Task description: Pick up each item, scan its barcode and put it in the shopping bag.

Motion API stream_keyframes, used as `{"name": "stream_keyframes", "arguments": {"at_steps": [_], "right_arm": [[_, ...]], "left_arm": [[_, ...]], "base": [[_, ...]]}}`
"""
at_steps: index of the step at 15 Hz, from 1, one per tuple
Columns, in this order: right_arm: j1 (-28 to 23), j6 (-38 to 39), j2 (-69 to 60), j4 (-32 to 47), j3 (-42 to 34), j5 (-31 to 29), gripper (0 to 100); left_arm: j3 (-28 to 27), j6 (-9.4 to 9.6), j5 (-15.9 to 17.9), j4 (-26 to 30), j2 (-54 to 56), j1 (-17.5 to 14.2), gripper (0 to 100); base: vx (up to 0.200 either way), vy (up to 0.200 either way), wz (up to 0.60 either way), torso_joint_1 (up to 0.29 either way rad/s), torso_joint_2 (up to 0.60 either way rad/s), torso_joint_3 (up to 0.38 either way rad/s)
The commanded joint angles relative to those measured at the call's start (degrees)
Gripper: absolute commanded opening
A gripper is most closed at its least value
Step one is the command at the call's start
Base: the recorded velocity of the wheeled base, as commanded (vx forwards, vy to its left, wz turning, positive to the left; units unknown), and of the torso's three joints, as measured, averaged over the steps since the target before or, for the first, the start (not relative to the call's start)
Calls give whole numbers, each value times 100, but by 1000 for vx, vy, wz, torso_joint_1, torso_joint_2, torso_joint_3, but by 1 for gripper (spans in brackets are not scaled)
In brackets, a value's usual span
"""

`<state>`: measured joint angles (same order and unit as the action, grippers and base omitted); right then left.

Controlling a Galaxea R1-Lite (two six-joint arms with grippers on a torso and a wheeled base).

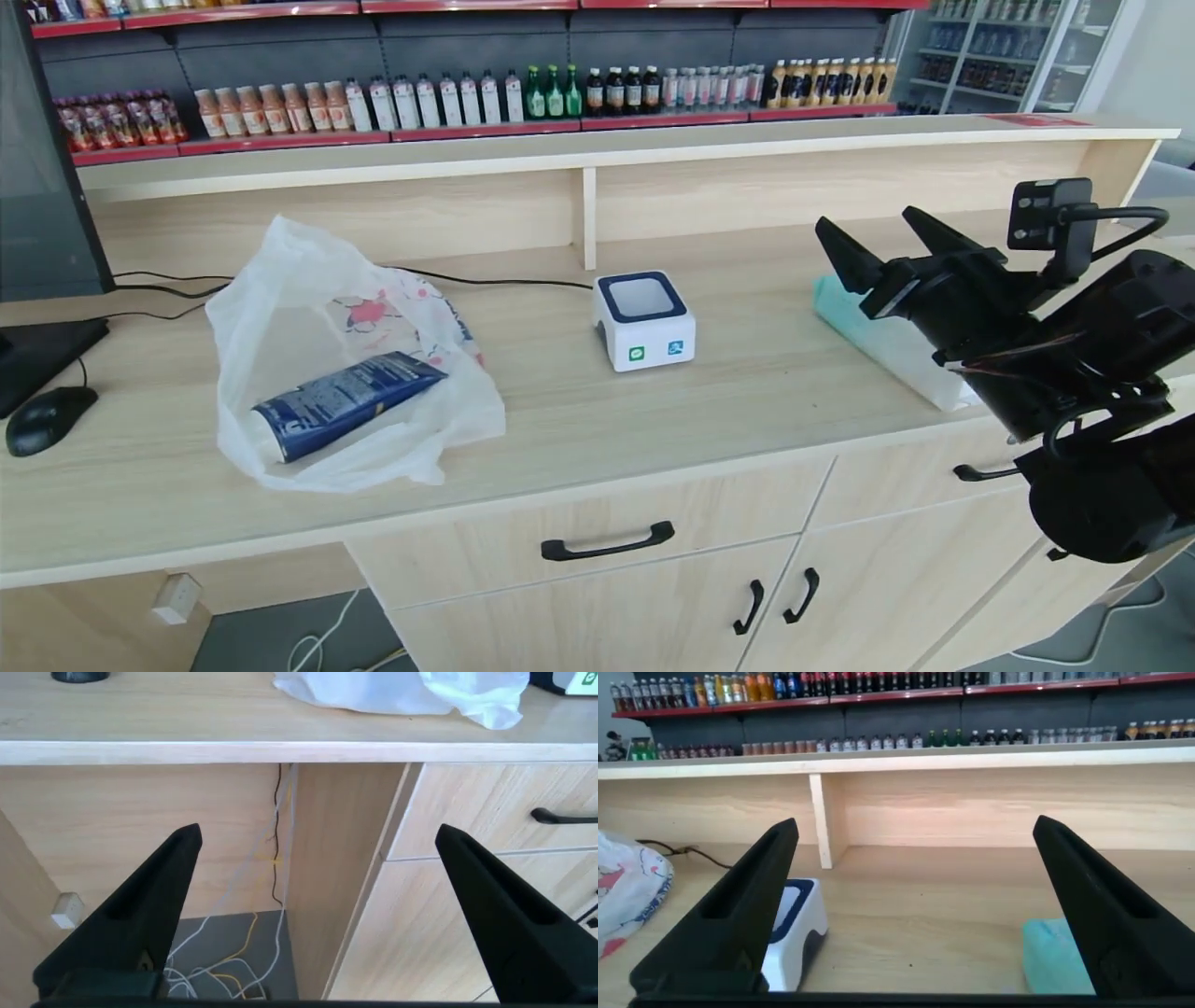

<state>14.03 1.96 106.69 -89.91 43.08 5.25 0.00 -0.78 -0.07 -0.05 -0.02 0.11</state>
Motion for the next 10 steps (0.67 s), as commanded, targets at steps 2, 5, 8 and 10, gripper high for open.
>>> {"name": "stream_keyframes", "arguments": {"at_steps": [2, 5, 8, 10], "right_arm": [[-32, -3, -140, -9, -98, 2, 100], [-120, -12, -184, -9, -89, -7, 100], [-269, -12, -210, -9, -133, -7, 100], [-313, -12, -228, -9, -125, -7, 100]], "left_arm": [[0, -1, -1, -4, 2, -2, 100], [0, -1, -1, -4, 2, -2, 100], [0, -1, -1, -4, 2, -2, 100], [0, -1, -1, -4, 2, -2, 100]], "base": [[0, -200, 0, 2, 0, 5], [0, -200, 200, 2, 1, 2], [0, -200, 600, 2, 4, -1], [0, -200, 300, -2, 2, 2]]}}
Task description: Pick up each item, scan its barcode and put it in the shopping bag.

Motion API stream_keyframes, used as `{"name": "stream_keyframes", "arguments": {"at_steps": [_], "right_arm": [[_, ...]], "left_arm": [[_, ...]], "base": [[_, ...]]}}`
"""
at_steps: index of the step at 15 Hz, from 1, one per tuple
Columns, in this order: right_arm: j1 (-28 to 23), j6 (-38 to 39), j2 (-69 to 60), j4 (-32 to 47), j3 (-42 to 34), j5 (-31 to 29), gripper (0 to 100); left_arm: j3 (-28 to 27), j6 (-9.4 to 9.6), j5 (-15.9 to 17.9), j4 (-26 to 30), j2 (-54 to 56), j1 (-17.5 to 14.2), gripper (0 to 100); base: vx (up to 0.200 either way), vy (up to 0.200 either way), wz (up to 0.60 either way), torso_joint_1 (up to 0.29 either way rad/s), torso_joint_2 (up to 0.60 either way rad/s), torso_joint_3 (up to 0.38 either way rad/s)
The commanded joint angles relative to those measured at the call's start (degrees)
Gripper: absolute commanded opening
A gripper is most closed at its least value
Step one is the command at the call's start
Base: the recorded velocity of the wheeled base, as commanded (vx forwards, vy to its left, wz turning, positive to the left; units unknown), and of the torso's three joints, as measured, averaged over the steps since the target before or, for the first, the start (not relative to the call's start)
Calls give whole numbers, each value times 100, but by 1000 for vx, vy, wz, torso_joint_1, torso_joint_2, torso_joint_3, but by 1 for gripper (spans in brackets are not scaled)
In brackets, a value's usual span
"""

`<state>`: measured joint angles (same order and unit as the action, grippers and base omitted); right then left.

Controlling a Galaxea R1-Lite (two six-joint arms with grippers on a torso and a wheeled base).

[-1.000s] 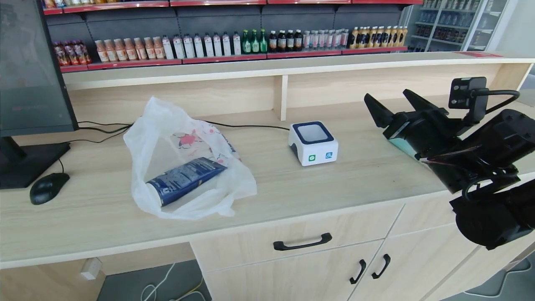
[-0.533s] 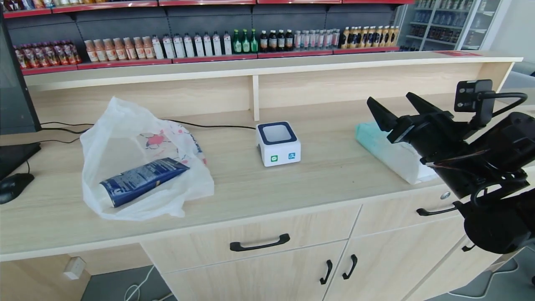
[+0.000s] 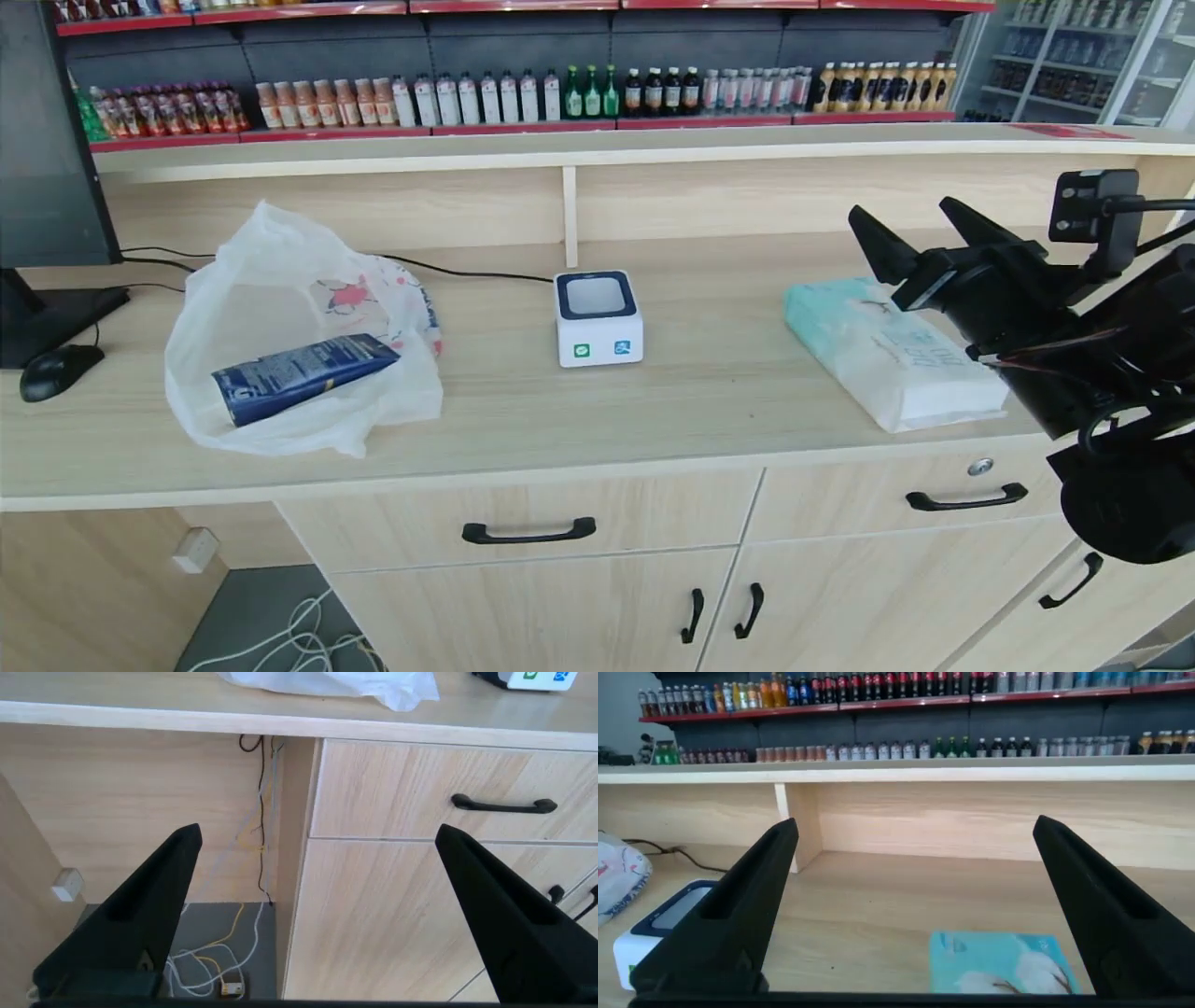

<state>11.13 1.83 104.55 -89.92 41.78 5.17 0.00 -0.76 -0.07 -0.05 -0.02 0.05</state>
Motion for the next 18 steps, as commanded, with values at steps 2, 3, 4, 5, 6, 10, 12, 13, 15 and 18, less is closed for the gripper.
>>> {"name": "stream_keyframes", "arguments": {"at_steps": [2, 3, 4, 5, 6, 10, 12, 13, 15, 18], "right_arm": [[-50, 2, -40, -8, 6, 2, 100], [-102, 2, -66, -8, 6, 2, 100], [-111, 2, -75, -8, -12, 2, 100], [-111, 2, -84, -8, -38, 2, 100], [-102, 2, -110, -8, -82, 2, 100], [-155, -25, -119, -8, -20, 10, 100], [-102, -253, -321, -8, -293, 37, 100], [153, -244, -426, -8, -170, 107, 100], [750, 2, -470, 176, 173, -130, 100], [1049, 195, -523, 563, 50, -1282, 100]], "left_arm": [[0, -4, -1, -4, 2, 4, 100], [0, -4, -1, -4, 2, 4, 100], [0, -4, -1, 5, 2, 4, 100], [0, -4, -1, 5, 2, 4, 100], [0, -4, -1, -4, 2, 4, 100], [0, -4, -1, -4, 2, 4, 100], [0, 5, -1, 5, 2, 4, 100], [0, 5, -1, -4, 2, 4, 100], [0, 5, -1, -4, 2, 4, 100], [0, 5, -1, -4, 2, 4, 100]], "base": [[0, -200, 0, 5, 5, 7], [0, -200, 0, -2, 2, 2], [0, -200, 0, 7, 2, 2], [0, -200, 0, 12, 7, 12], [0, -200, 0, 7, 7, 2], [0, -200, 0, 4, 1, 2], [0, -200, 0, 0, 0, 0], [0, 0, 0, 0, 0, 0], [0, 0, 0, 0, 0, 0], [0, 0, 0, 0, 0, 0]]}}
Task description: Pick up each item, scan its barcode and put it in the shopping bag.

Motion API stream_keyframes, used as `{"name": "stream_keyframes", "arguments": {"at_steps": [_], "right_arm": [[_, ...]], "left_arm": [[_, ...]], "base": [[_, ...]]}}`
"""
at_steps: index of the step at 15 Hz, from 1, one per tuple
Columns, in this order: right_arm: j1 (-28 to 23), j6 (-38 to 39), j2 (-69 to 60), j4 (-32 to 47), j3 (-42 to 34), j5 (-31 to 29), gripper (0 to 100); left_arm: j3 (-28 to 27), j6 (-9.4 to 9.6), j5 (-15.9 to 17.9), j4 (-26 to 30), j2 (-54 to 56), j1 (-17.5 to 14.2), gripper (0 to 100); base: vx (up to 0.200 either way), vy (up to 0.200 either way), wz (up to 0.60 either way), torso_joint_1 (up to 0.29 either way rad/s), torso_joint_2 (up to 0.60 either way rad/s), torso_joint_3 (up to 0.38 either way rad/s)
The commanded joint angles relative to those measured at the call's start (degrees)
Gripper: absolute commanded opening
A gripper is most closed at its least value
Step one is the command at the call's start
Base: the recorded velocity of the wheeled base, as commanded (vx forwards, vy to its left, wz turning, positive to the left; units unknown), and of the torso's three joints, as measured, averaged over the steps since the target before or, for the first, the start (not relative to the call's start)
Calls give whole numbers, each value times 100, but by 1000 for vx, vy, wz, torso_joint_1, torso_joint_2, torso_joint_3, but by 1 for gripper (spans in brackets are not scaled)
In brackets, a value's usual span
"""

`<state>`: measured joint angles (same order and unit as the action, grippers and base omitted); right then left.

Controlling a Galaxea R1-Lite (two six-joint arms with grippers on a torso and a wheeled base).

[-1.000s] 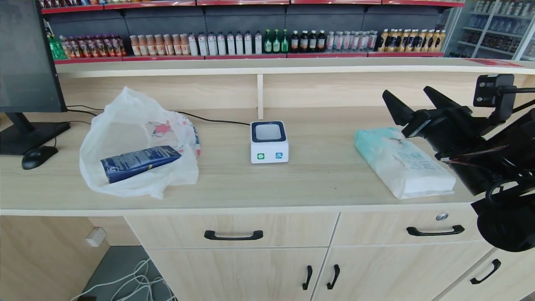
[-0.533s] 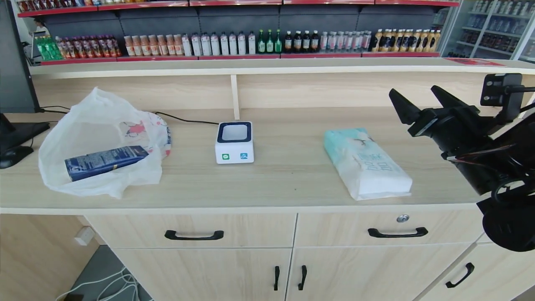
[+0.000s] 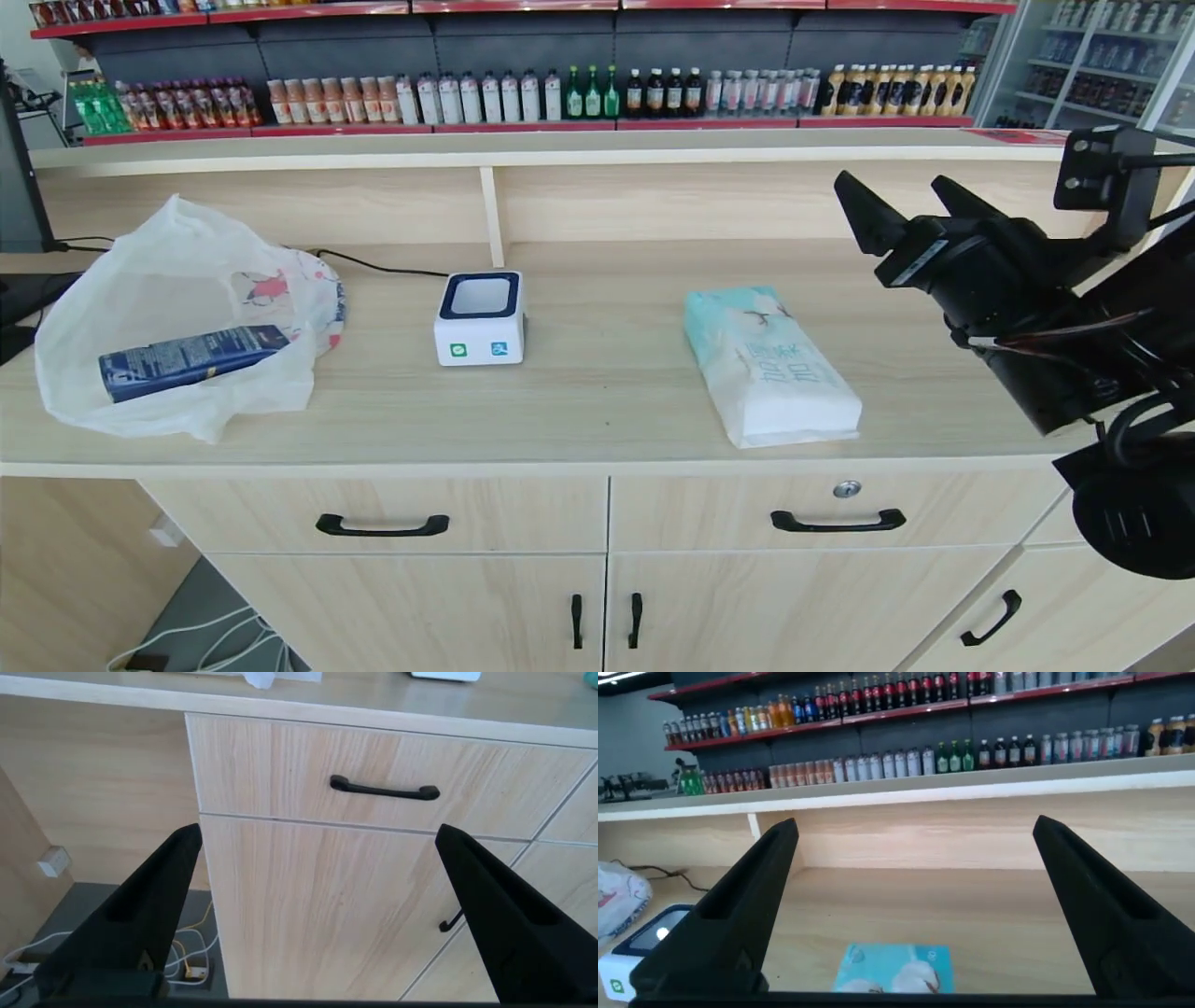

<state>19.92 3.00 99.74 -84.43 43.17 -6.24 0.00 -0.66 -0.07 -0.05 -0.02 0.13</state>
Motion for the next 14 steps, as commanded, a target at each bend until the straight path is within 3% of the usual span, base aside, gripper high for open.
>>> {"name": "stream_keyframes", "arguments": {"at_steps": [1, 2, 5, 6, 7, 8, 12, 14], "right_arm": [[214, 96, -25, -38, -36, -167, 100], [232, 87, 1, -3, 51, -158, 100], [504, 184, -271, 1438, 315, -88, 100], [504, 192, -289, 1500, 324, -88, 100], [487, 192, -526, 3249, 684, -88, 100], [495, 201, -561, 4110, 1027, -88, 100], [364, 544, -570, 6888, 2152, -88, 100], [355, 693, -394, 7591, 2688, -70, 100]], "left_arm": [[0, -4, -1, -4, 2, -5, 100], [0, -4, -1, -4, 2, -5, 100], [0, -4, -1, -4, 2, -5, 100], [0, -4, -1, -4, 2, -5, 100], [0, -4, -1, -13, 2, -5, 100], [0, -4, -1, -4, 2, -5, 100], [0, -4, -1, -13, 2, -5, 100], [0, -4, -1, -13, 2, -5, 100]], "base": [[0, 0, 0, 0, 0, 0], [0, 0, 0, 0, 0, 0], [0, 0, 0, 0, 0, 0], [0, 0, 0, 0, 0, 0], [0, 0, 0, 0, 0, 0], [0, 0, 0, 0, 0, 0], [0, 0, 0, 0, 0, 0], [0, 0, 0, 0, 0, 0]]}}
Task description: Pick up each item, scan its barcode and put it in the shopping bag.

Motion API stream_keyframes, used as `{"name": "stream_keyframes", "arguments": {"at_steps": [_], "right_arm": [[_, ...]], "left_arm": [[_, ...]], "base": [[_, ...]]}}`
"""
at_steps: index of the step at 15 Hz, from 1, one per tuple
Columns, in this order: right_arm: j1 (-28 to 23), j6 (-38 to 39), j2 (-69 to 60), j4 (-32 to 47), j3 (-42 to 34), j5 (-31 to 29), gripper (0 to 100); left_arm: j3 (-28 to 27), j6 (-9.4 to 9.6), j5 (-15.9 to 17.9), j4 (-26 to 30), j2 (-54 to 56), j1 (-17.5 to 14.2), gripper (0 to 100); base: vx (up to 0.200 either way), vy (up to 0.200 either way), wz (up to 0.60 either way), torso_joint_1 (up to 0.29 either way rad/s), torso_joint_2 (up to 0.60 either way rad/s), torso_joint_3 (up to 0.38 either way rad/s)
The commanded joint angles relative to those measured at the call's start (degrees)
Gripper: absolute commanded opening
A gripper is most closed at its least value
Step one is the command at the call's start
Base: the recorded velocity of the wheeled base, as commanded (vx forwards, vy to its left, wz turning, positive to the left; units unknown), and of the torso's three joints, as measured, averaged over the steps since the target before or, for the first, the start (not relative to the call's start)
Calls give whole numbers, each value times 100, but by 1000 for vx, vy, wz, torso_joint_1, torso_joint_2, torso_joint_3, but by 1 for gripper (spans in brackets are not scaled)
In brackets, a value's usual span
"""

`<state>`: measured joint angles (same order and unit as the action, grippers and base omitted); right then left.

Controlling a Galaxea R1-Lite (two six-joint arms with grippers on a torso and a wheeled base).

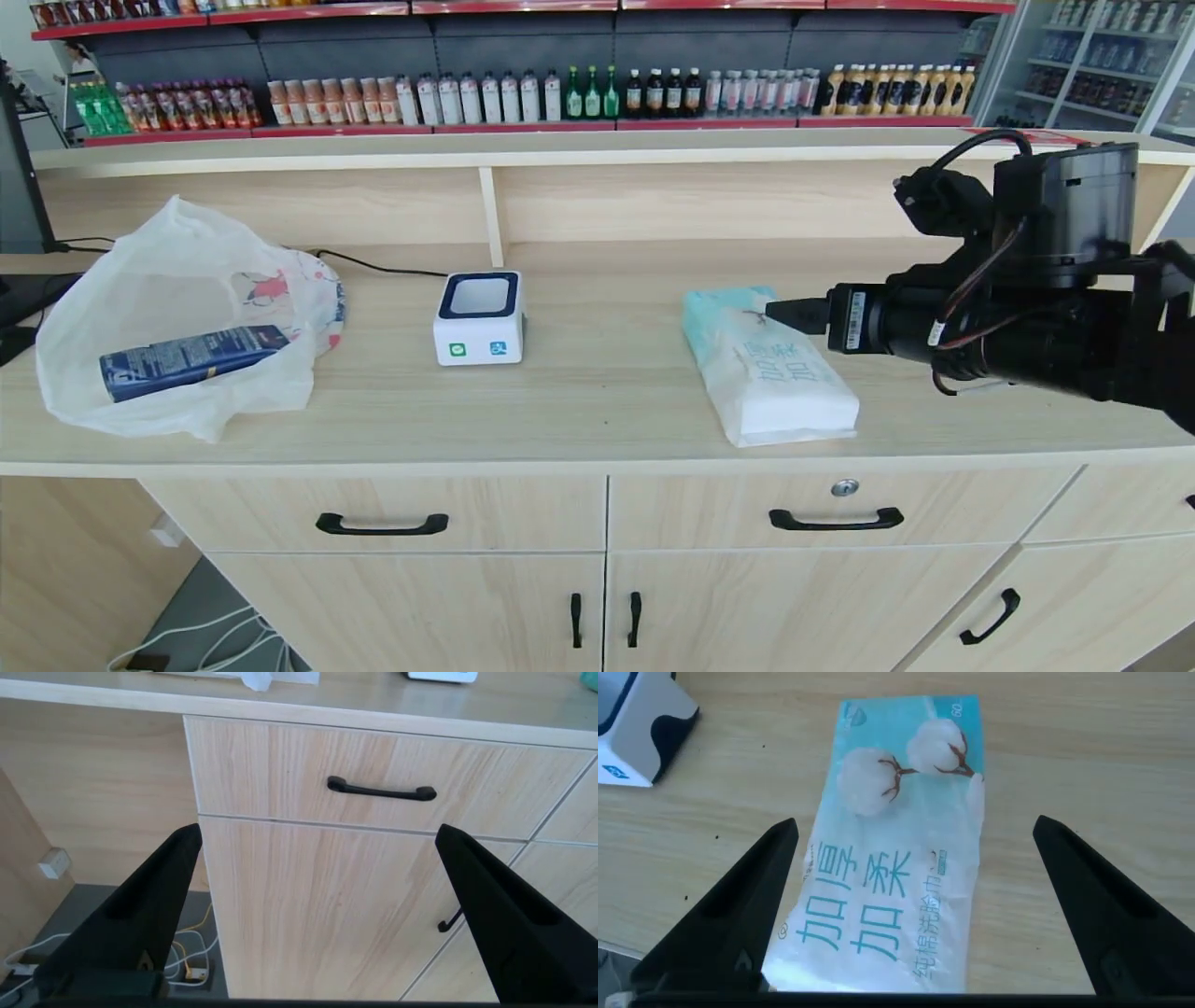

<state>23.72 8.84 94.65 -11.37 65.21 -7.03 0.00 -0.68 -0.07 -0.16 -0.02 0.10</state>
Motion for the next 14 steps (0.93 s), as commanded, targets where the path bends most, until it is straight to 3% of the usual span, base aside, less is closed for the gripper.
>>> {"name": "stream_keyframes", "arguments": {"at_steps": [1, 3, 14], "right_arm": [[-26, 127, 159, 434, 563, 18, 100], [-26, 285, 353, 786, 572, 18, 100], [53, 285, 1065, 786, 598, 220, 100]], "left_arm": [[0, -2, -1, -2, 2, -1, 100], [0, -2, 7, -2, 2, -1, 100], [0, 7, -1, -2, 2, -1, 100]], "base": [[0, 0, 0, 0, 0, 0], [0, 0, 0, 0, 0, 0], [0, 0, 0, 0, 0, 0]]}}
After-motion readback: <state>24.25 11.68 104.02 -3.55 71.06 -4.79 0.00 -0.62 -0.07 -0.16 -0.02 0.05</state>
